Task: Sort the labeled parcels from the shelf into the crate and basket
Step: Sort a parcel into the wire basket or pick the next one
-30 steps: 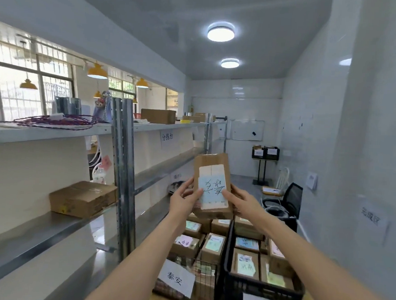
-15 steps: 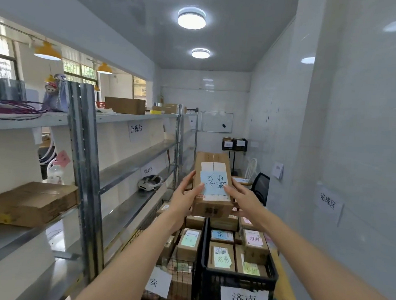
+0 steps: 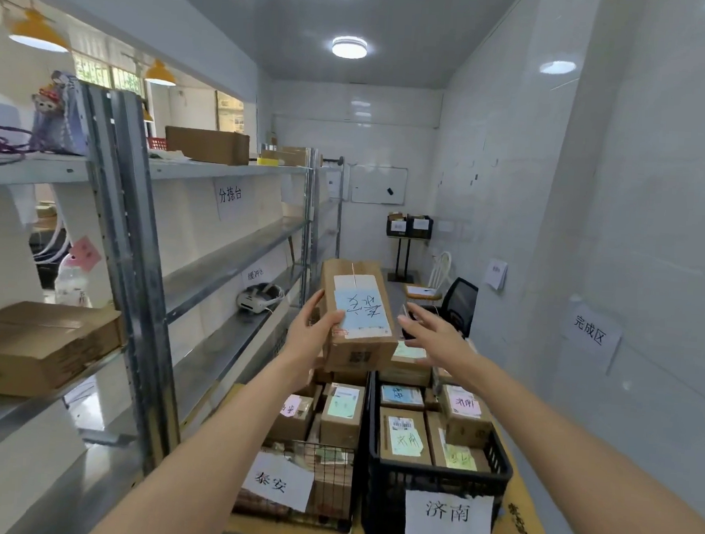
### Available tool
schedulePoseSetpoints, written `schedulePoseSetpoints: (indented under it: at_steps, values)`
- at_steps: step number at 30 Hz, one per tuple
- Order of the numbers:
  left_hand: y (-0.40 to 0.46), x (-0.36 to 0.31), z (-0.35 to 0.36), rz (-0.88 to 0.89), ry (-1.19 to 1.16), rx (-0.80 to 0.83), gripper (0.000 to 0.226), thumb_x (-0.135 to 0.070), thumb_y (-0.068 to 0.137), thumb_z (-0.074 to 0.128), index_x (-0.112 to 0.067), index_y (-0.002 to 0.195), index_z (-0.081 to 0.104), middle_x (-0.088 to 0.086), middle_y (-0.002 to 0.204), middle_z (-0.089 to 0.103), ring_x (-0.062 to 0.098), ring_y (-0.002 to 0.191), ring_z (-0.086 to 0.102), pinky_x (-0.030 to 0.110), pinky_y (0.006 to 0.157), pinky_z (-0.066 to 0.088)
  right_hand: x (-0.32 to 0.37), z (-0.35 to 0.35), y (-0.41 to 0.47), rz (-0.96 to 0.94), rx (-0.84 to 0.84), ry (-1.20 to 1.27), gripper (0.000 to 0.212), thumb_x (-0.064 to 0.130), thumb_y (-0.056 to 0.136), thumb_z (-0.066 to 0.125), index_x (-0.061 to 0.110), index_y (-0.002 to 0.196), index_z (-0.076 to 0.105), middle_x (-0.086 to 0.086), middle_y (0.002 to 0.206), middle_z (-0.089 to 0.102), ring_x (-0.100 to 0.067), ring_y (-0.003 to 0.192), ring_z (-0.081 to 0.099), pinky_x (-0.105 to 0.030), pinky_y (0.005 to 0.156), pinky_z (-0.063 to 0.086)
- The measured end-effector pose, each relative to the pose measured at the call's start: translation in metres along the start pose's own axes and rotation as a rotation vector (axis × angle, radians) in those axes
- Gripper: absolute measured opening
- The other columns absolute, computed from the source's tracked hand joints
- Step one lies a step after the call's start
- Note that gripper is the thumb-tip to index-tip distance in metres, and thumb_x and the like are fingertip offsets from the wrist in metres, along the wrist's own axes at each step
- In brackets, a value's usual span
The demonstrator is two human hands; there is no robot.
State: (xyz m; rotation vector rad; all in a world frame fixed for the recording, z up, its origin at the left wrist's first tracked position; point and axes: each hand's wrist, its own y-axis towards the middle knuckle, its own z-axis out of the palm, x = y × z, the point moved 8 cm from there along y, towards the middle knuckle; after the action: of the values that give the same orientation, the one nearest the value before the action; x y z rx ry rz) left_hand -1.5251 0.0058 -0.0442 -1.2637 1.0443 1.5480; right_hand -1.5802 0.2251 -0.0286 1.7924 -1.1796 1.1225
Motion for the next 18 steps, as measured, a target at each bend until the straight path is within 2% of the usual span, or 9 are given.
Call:
schedulePoseSetpoints:
  at_steps: [4, 7, 10, 13, 14, 16, 18]
  values:
    - [0.033, 0.033, -0.02, -0.084, -0.014, -0.049, 0.072, -0.025, 0.095, 0.069, -0.046, 0.153, 0.031, 0.003, 0.141, 0.059, 0.023, 0.102, 0.072, 0.034, 0.06, 0.061, -0.029, 0.02, 0.032, 0.032, 0.057, -0.058, 0.07, 0.058, 0.092, 0.063, 0.04, 0.154, 0.034, 0.001, 0.152, 0.046, -0.018, 0.122, 0.057, -0.03, 0.084, 0.053]
    - [0.067, 0.065, -0.033, -0.135, -0.012, -0.104, 0.073, -0.027, 0.093, 0.071, -0.049, 0.15, 0.031, 0.0, 0.137, 0.062, 0.023, 0.107, 0.07, 0.048, 0.08, 0.062, -0.05, 0.04, 0.068, 0.052, 0.102, -0.065, 0.068, 0.053, 0.094, 0.063, 0.035, 0.154, 0.036, -0.001, 0.147, 0.051, -0.02, 0.125, 0.055, -0.035, 0.092, 0.052]
    - [0.103, 0.097, -0.045, -0.166, -0.005, -0.152, 0.077, -0.029, 0.088, 0.076, -0.051, 0.148, 0.032, -0.003, 0.143, 0.057, 0.026, 0.113, 0.067, 0.056, 0.087, 0.059, -0.073, 0.066, 0.106, 0.055, 0.178, -0.061, 0.072, 0.054, 0.091, 0.067, 0.035, 0.154, 0.036, 0.002, 0.145, 0.05, -0.017, 0.124, 0.052, -0.036, 0.096, 0.05]
    - [0.132, 0.128, -0.053, -0.209, 0.014, -0.214, 0.093, -0.029, 0.086, 0.079, -0.055, 0.152, 0.019, -0.006, 0.144, 0.051, 0.031, 0.119, 0.062, 0.06, 0.083, 0.059, -0.102, 0.09, 0.147, 0.054, 0.239, -0.086, 0.085, 0.053, 0.083, 0.077, 0.035, 0.155, 0.036, 0.009, 0.142, 0.05, -0.002, 0.114, 0.056, -0.023, 0.091, 0.05]
    - [0.141, 0.139, -0.057, -0.229, 0.001, -0.248, 0.098, -0.028, 0.085, 0.08, -0.058, 0.15, 0.014, -0.005, 0.143, 0.05, 0.033, 0.12, 0.06, 0.062, 0.08, 0.059, -0.111, 0.1, 0.161, 0.053, 0.259, -0.085, 0.094, 0.057, 0.077, 0.082, 0.037, 0.155, 0.034, 0.011, 0.145, 0.049, -0.002, 0.116, 0.057, -0.024, 0.093, 0.052]
    - [0.158, 0.163, -0.066, -0.267, -0.009, -0.305, 0.105, -0.027, 0.083, 0.082, -0.066, 0.145, 0.007, -0.002, 0.147, 0.047, 0.037, 0.124, 0.057, 0.067, 0.079, 0.057, -0.131, 0.119, 0.188, 0.063, 0.304, -0.097, 0.112, 0.06, 0.066, 0.089, 0.037, 0.157, 0.028, 0.014, 0.149, 0.047, -0.009, 0.128, 0.053, -0.035, 0.106, 0.048]
    - [0.173, 0.187, -0.075, -0.316, -0.008, -0.354, 0.109, -0.027, 0.083, 0.082, -0.068, 0.143, 0.0, 0.001, 0.151, 0.046, 0.038, 0.126, 0.055, 0.068, 0.079, 0.056, -0.144, 0.14, 0.207, 0.037, 0.374, -0.107, 0.11, 0.042, 0.071, 0.092, 0.031, 0.157, 0.025, 0.021, 0.138, 0.047, -0.007, 0.129, 0.046, -0.03, 0.11, 0.04]
